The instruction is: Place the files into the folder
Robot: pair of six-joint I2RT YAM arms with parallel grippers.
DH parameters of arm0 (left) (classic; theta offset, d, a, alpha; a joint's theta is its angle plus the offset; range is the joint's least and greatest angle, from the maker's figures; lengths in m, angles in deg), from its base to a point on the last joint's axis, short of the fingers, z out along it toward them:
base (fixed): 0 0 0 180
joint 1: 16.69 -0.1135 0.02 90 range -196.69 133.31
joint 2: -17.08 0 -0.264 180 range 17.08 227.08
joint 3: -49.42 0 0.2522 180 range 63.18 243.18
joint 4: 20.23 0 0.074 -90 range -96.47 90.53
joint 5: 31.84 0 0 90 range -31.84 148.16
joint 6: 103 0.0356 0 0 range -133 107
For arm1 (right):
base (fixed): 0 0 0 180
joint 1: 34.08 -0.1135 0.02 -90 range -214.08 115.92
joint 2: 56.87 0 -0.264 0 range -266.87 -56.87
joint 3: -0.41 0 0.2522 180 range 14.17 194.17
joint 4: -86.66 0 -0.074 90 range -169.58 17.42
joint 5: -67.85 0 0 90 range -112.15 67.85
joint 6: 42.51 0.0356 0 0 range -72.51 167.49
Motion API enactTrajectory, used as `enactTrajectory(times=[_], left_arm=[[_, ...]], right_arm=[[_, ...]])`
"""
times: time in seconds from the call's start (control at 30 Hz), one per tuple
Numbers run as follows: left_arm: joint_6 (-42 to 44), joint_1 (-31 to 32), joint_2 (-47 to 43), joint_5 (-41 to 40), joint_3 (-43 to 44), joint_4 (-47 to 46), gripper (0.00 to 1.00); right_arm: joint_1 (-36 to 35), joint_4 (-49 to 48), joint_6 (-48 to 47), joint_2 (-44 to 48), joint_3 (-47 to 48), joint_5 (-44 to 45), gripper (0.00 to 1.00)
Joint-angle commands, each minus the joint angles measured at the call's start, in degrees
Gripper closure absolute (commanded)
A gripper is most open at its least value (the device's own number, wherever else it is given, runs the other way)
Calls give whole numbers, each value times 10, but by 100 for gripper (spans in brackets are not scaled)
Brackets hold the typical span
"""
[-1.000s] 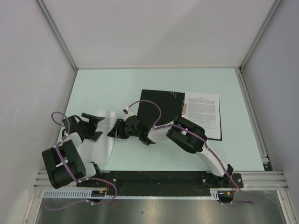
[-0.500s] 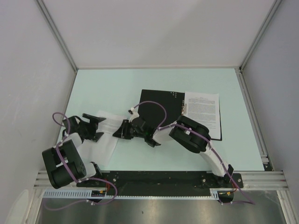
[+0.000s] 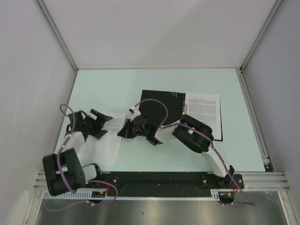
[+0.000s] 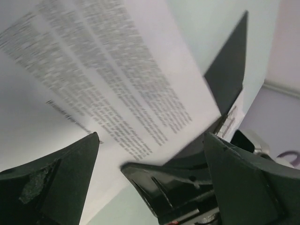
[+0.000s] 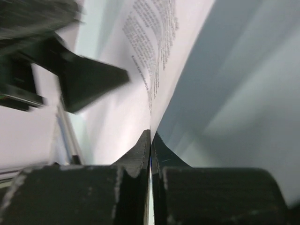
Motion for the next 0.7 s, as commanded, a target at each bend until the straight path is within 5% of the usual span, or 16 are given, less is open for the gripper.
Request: enactTrajectory(times=[0.0,0.2,0.4,0.67], left_arm=[[86,63,-74,-37,61,-3,0],[166,190,-88,-105,172,4,0],[170,312,39,-62,302,1,0],[132,434,259,1,452,11,0]], right_arm=[[23,101,-135,94,0,-16,100],[114,420,-257,223,0,-55,100],[248,672,-381,310,0,-76,100],[420,841,-531,363,1,21,100]])
